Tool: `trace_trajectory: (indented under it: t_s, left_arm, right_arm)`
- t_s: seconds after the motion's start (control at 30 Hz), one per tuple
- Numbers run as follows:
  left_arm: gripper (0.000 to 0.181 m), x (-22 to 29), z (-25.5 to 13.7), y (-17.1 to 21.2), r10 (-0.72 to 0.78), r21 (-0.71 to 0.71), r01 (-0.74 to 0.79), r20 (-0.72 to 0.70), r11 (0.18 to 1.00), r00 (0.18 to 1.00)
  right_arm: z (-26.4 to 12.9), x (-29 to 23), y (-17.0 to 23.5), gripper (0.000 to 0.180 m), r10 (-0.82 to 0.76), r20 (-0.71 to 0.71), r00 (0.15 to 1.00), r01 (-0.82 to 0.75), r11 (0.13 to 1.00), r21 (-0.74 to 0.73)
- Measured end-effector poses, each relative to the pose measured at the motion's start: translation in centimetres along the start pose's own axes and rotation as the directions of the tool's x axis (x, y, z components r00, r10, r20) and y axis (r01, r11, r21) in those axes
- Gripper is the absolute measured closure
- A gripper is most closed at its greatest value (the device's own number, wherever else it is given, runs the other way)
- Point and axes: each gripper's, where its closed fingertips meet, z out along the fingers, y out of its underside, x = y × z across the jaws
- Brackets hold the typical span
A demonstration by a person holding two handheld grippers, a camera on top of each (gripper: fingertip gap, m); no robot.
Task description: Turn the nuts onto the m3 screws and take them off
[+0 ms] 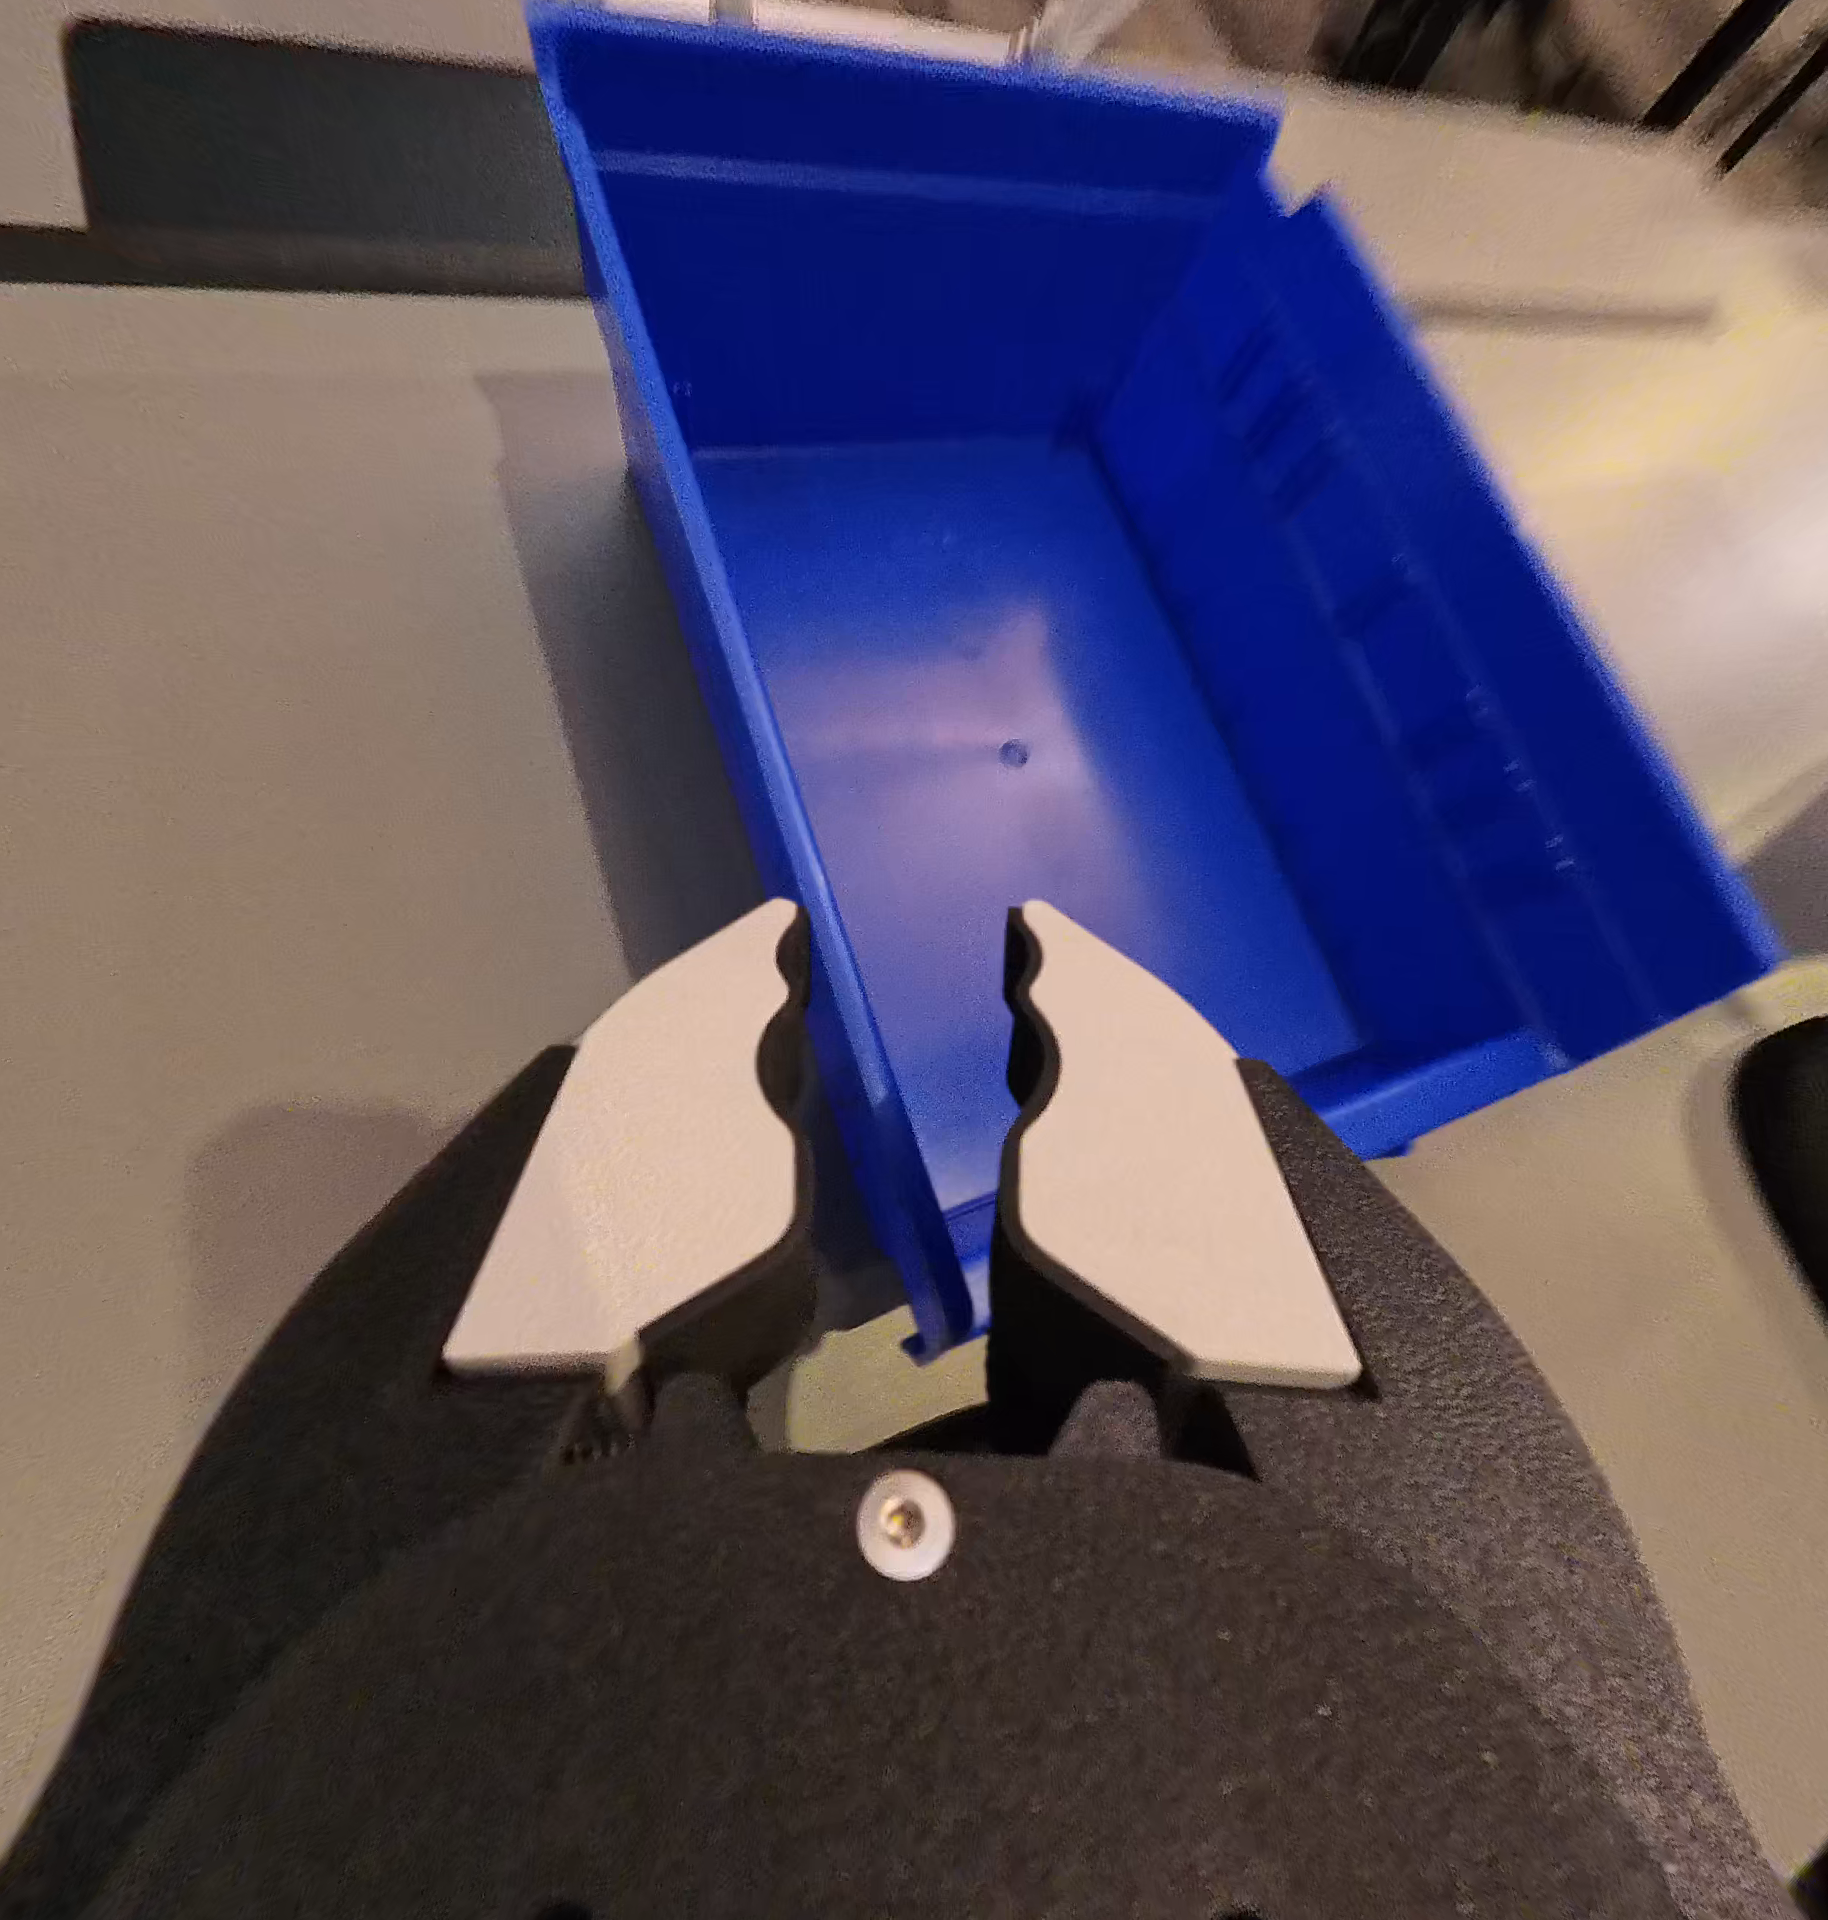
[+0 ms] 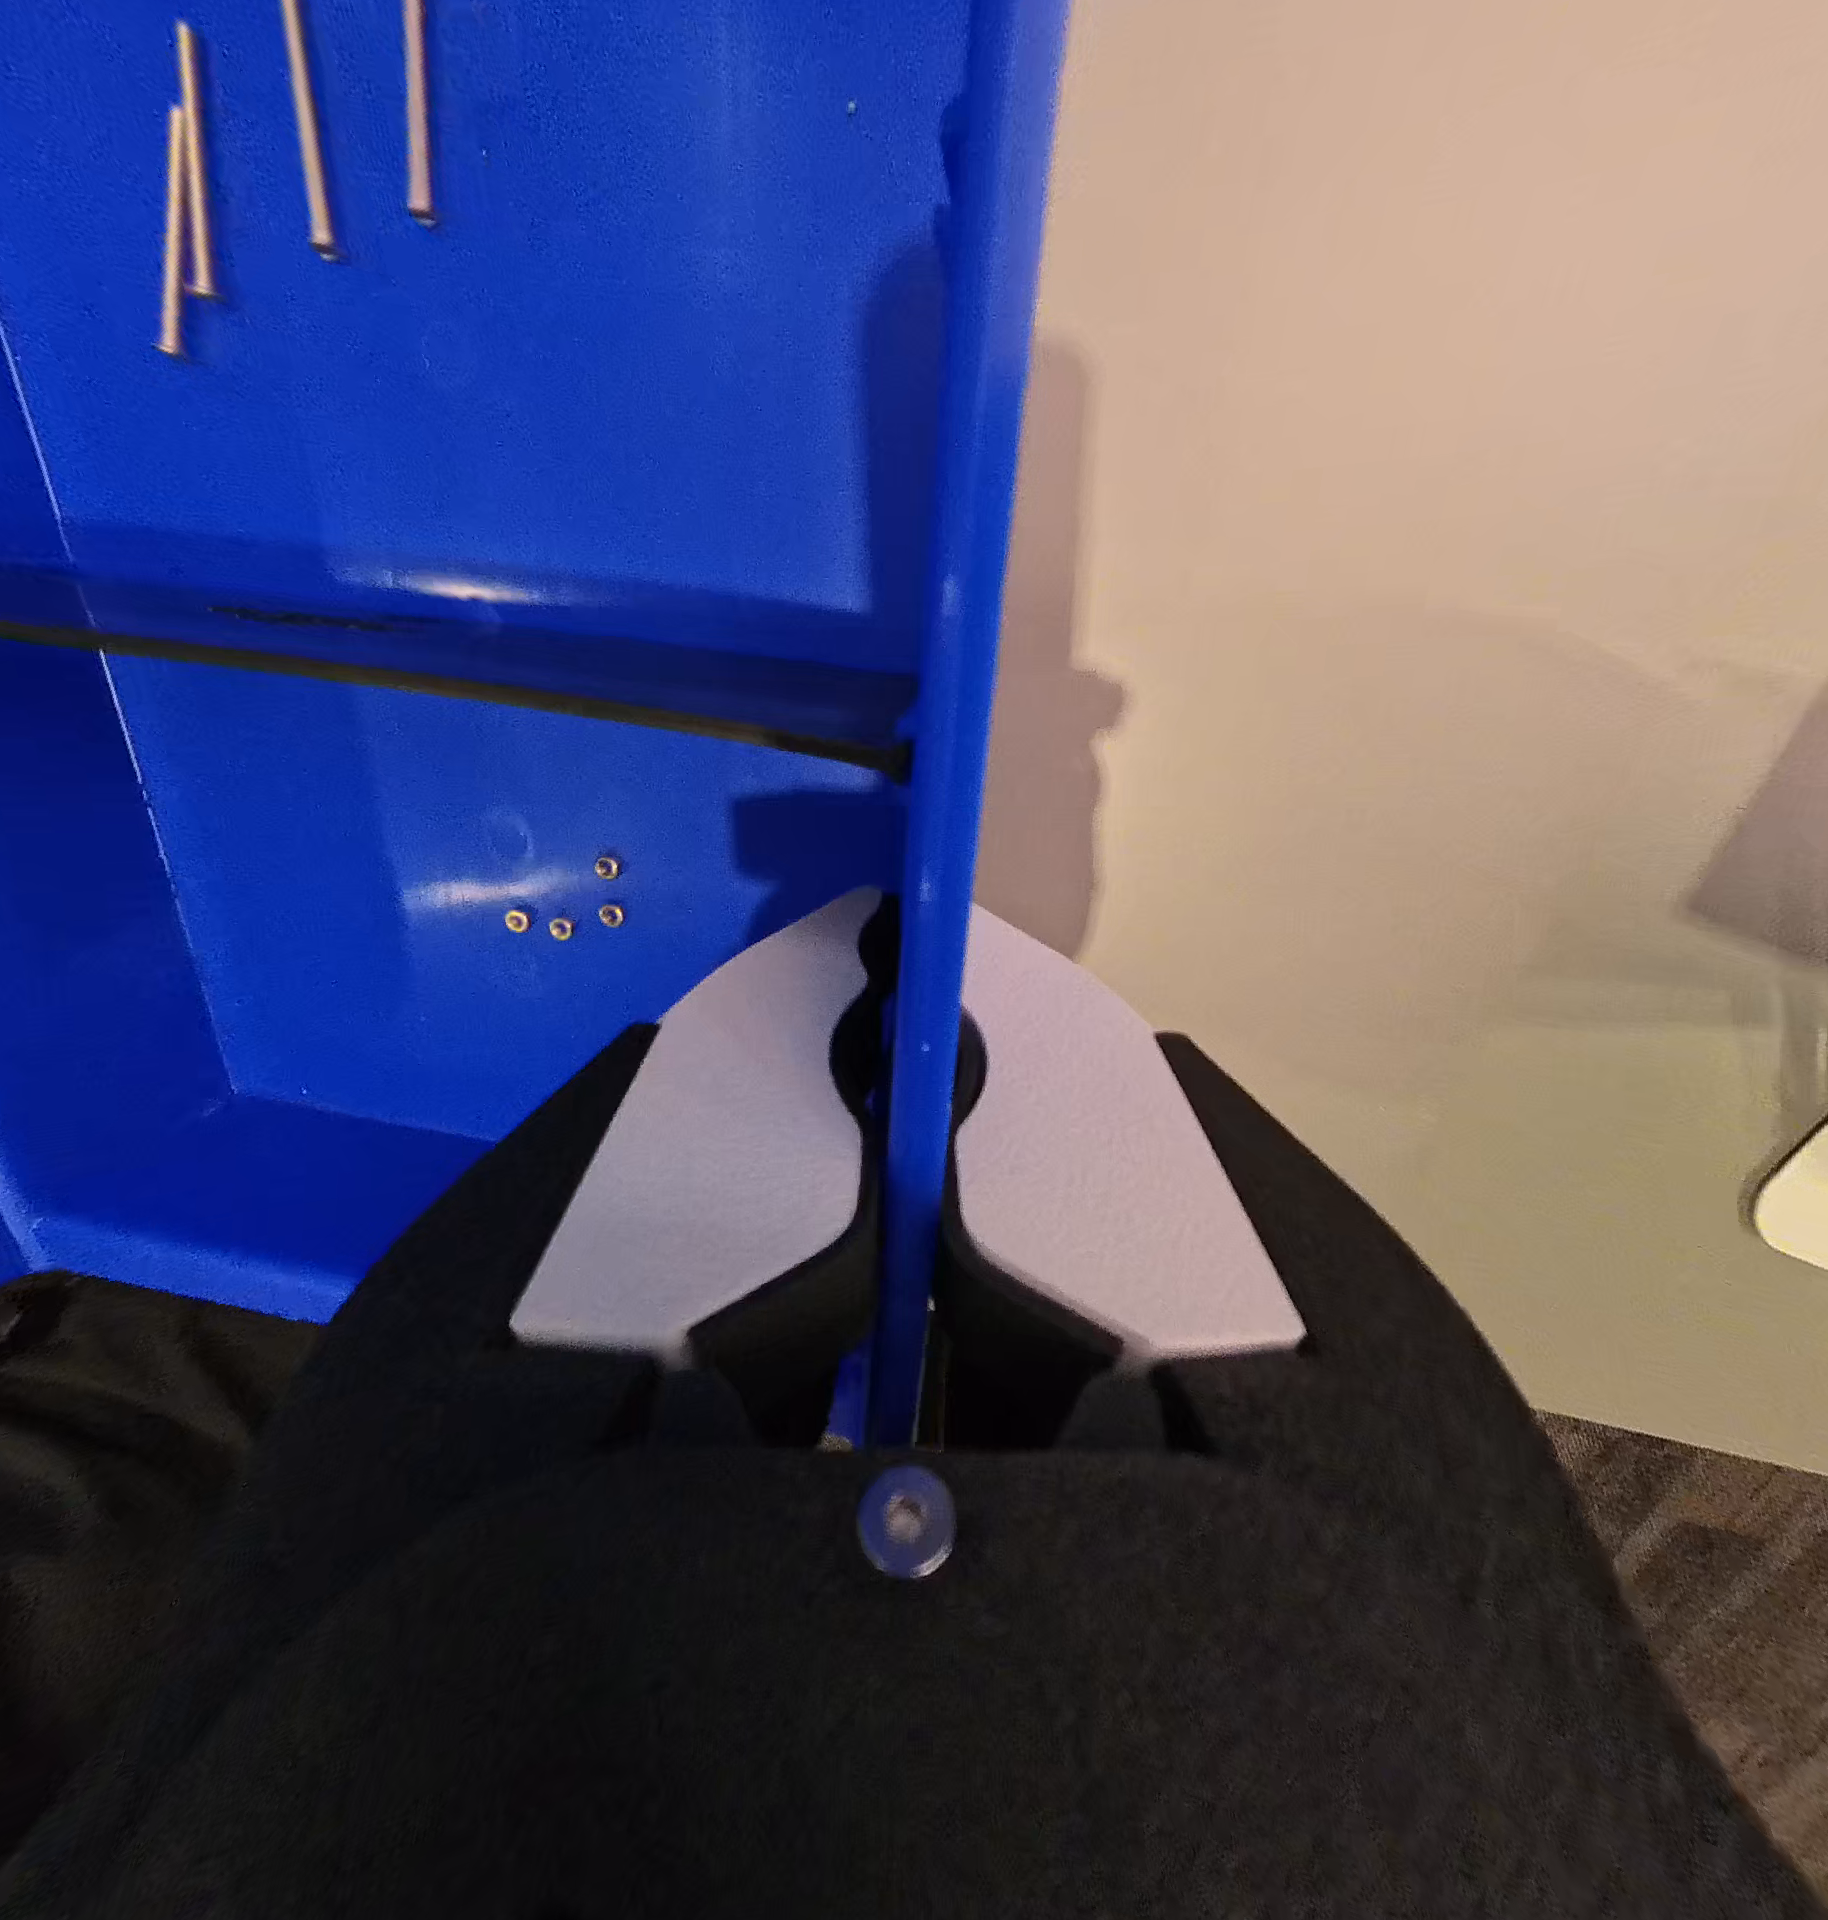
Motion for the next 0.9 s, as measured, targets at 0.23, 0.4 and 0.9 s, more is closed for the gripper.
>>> trace_trajectory:
  t_s: [0.23,0.4,0.9]
  left_arm:
    - [0.150,-1.5,-6.0,0.0,-0.041,0.155,0.047,-0.042,0.987,0.998]
    - [0.153,-3.9,-11.0,2.2,-0.053,0.197,0.058,-0.032,0.979,0.998]
    - [0.154,-11.2,-23.0,8.4,-0.137,0.312,0.105,0.081,0.944,0.987]
  right_arm:
    - [0.5,-6.8,-2.8,0.175,-0.042,0.070,0.997,0.042,0.999,0.004]
    - [0.7,-12.8,-5.5,0.175,-0.096,0.121,0.988,0.095,0.995,0.014]
    - [3.5,-36.3,-14.7,0.175,-0.308,0.199,0.931,0.313,0.950,0.004]
